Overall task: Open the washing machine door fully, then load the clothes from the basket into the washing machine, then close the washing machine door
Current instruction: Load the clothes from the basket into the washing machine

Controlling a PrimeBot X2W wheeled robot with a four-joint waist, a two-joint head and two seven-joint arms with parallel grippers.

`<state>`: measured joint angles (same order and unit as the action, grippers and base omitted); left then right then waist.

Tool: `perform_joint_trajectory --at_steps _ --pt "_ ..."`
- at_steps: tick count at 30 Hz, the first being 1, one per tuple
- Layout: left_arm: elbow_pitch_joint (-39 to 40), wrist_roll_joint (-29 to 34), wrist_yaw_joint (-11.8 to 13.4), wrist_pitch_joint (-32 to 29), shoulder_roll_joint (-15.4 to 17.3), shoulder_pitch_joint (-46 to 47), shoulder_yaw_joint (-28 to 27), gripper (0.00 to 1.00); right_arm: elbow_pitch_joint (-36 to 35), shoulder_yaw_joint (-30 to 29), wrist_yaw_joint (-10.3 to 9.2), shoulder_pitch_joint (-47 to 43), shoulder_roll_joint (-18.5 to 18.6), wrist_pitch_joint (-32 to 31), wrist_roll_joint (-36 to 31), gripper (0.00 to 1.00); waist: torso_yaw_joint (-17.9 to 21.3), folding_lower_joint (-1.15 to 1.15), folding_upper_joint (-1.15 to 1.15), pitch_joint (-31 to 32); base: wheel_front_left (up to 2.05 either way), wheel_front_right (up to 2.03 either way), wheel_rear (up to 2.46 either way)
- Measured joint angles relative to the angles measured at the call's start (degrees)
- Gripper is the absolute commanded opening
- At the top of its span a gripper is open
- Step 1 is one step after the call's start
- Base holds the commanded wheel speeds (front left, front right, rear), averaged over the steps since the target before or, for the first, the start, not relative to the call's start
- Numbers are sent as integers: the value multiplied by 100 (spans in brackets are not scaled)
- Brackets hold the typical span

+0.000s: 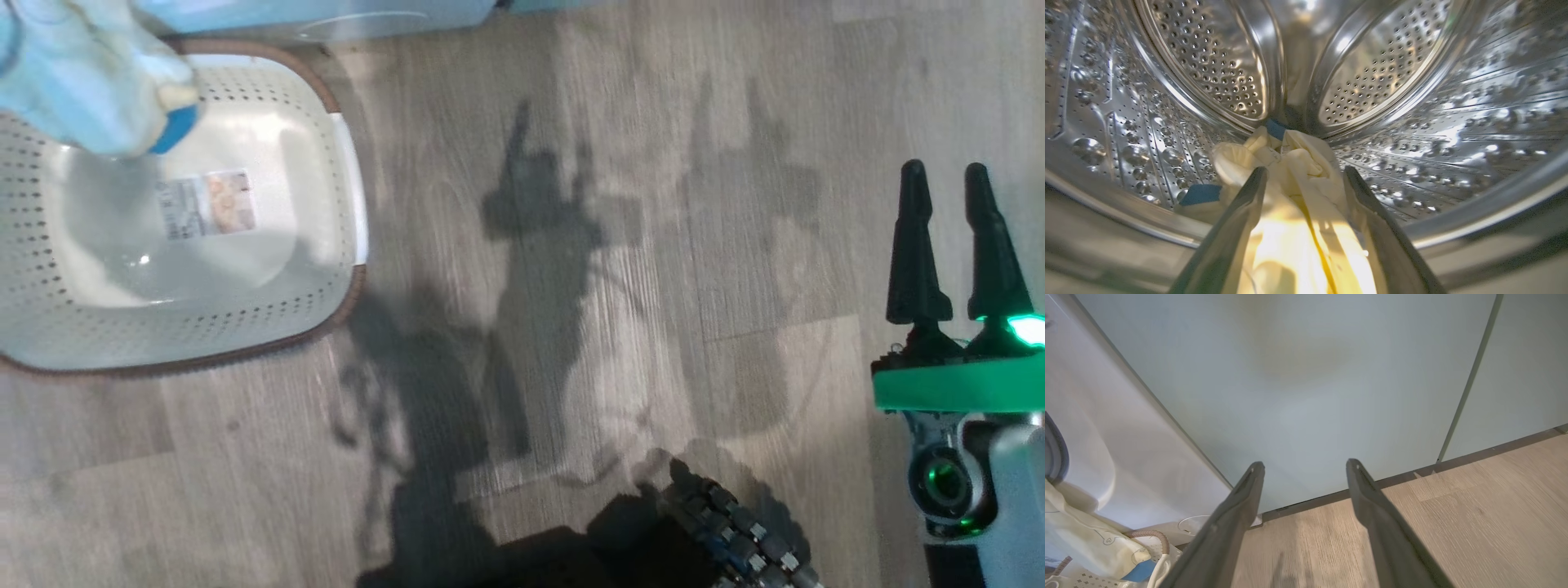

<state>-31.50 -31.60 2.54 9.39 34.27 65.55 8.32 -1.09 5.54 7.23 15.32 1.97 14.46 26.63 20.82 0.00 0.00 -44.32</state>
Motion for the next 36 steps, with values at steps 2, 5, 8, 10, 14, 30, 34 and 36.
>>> perform_joint_trajectory --at_steps 2,5,8,10,14,30,34,36 --pt "294 -47 74 130 -64 -338 -37 100 -22 -31 0 -13 0 0 -46 100 -71 0 0 73 0 0 0" --pt "797 -88 223 243 -146 -963 -73 100 -46 -100 0 -72 0 0 -119 100 -173 0 0 184 0 0 0" --pt "1446 -93 490 280 -286 -1656 -73 100 -48 -171 0 -154 1 0 -202 100 -275 0 0 297 0 0 0" --pt "1970 -71 709 282 -403 -2124 -76 100 -52 -192 0 -193 1 0 -260 100 -342 0 0 372 0 0 0" --pt "3018 -7 1177 314 -547 -3110 -53 100 -53 -211 0 -216 1 0 -343 100 -461 0 0 519 0 0 0" --pt "4451 380 2007 223 -956 -5333 490 100 109 -297 0 -693 1 0 -834 100 -924 -1 0 1358 0 0 0" --pt "4370 387 2051 267 -1013 -5580 553 100 179 -291 0 -801 2 0 -920 100 -1050 0 0 1635 0 0 0" --pt "4325 386 2083 279 -1051 -5685 584 100 226 -282 0 -859 2 0 -959 100 -1111 0 0 1768 0 0 0"
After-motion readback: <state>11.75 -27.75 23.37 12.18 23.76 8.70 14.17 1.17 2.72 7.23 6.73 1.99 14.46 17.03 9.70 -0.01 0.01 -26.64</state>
